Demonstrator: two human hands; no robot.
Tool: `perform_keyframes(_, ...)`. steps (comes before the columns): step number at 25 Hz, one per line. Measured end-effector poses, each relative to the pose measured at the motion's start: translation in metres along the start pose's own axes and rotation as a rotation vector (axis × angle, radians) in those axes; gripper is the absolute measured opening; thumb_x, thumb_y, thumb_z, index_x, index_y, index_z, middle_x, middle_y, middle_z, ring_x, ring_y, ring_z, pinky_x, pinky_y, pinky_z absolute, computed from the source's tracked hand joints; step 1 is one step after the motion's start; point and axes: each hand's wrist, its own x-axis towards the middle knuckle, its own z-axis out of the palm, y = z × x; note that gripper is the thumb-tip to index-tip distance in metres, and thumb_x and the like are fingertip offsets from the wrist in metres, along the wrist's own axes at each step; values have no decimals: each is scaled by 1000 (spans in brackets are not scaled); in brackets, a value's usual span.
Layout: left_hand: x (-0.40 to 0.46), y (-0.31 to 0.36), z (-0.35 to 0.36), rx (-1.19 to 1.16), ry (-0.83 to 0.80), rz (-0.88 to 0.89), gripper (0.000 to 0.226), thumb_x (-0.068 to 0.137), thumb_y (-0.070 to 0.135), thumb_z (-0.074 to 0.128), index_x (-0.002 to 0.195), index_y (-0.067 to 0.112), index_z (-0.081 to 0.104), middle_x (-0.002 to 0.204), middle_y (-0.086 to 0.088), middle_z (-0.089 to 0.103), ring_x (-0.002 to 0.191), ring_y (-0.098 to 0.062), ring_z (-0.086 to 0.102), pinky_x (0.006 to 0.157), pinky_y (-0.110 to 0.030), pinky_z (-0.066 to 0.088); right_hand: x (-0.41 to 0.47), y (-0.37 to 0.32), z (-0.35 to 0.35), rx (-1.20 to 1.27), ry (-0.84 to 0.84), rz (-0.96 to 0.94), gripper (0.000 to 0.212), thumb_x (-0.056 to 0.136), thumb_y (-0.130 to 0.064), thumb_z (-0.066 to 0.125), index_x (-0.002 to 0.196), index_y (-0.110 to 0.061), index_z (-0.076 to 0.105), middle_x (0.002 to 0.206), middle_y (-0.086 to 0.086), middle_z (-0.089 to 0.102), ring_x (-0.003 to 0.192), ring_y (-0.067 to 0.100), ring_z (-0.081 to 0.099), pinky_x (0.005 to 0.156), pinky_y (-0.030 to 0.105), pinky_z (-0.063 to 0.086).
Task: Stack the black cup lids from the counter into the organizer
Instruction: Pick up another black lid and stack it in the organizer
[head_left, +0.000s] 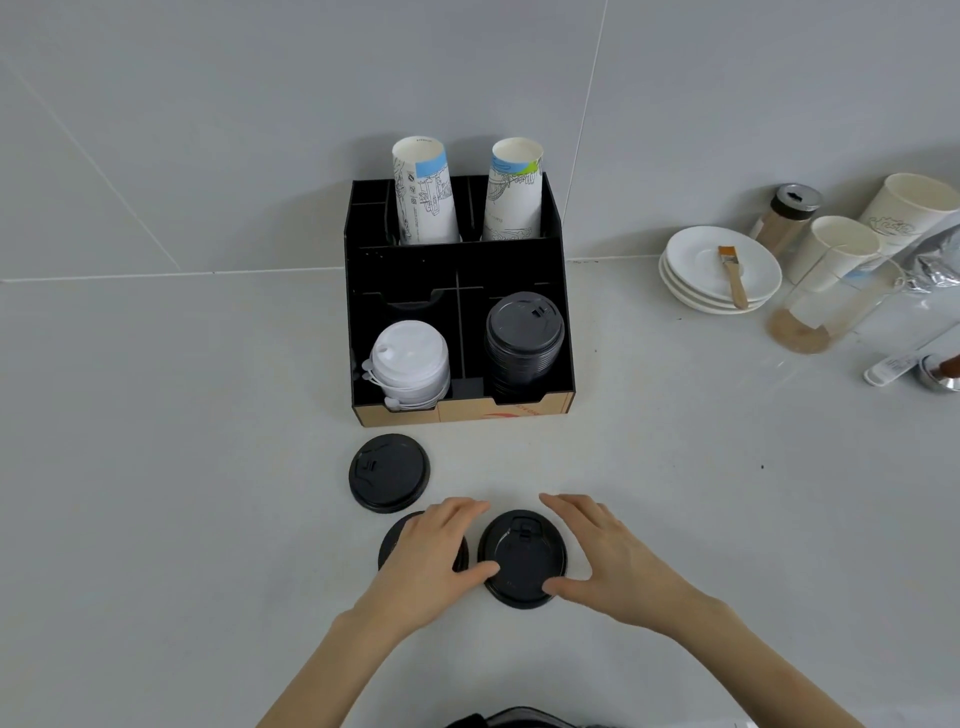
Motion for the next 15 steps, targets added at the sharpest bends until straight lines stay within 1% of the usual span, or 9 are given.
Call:
perform_keyframes(4,0,-2,9,86,-35,8,58,85,40,51,135,25,25,143,7,32,131,-13,28,112,-30,14,-1,4,11,-36,-34,-14,77,80,-32,60,139,-24,11,148,1,19,134,20,22,112,30,25)
perform_keyframes(6,-2,-3,14,158,-58,23,64,79,52,42,134,25,26,142,6,35,130,-15,31,112,-32,14,1,5,17,-51,-34,-22,77,80,-29,60,139,-23,10,149,2,17,135,20,20,112,30,25)
perform_keyframes(8,-2,-5,21,179,3,55,74,67,59,30,132,22,33,137,2,44,125,-18,41,110,-37,20,3,7,22,-50,-3,-21,75,81,-27,59,139,-22,12,148,0,20,134,19,21,112,29,26)
perform_keyframes(10,-1,-6,24,183,66,61,75,65,57,29,130,21,38,132,0,51,121,-19,47,109,-41,26,5,8,24,-28,26,-16,73,81,-26,58,139,-20,15,147,-1,24,133,18,23,112,29,27)
perform_keyframes(13,1,-2,20,153,-1,27,78,65,60,22,134,24,27,139,4,39,127,-15,36,110,-32,16,4,7,23,27,50,-11,71,81,-25,59,138,-20,16,146,-1,26,133,17,25,110,26,26)
perform_keyframes(14,2,-3,19,147,-11,23,73,70,59,26,135,25,25,141,6,36,128,-13,34,110,-30,15,4,6,22,45,60,-11,71,82,-25,58,138,-20,16,146,-2,26,133,16,26,109,24,26)
perform_keyframes(15,3,-2,16,132,-6,26,65,77,55,34,135,26,24,141,7,35,128,-12,32,110,-29,14,5,6,21,61,72,-11,70,82,-25,58,138,-20,17,146,-3,26,132,15,26,108,21,25)
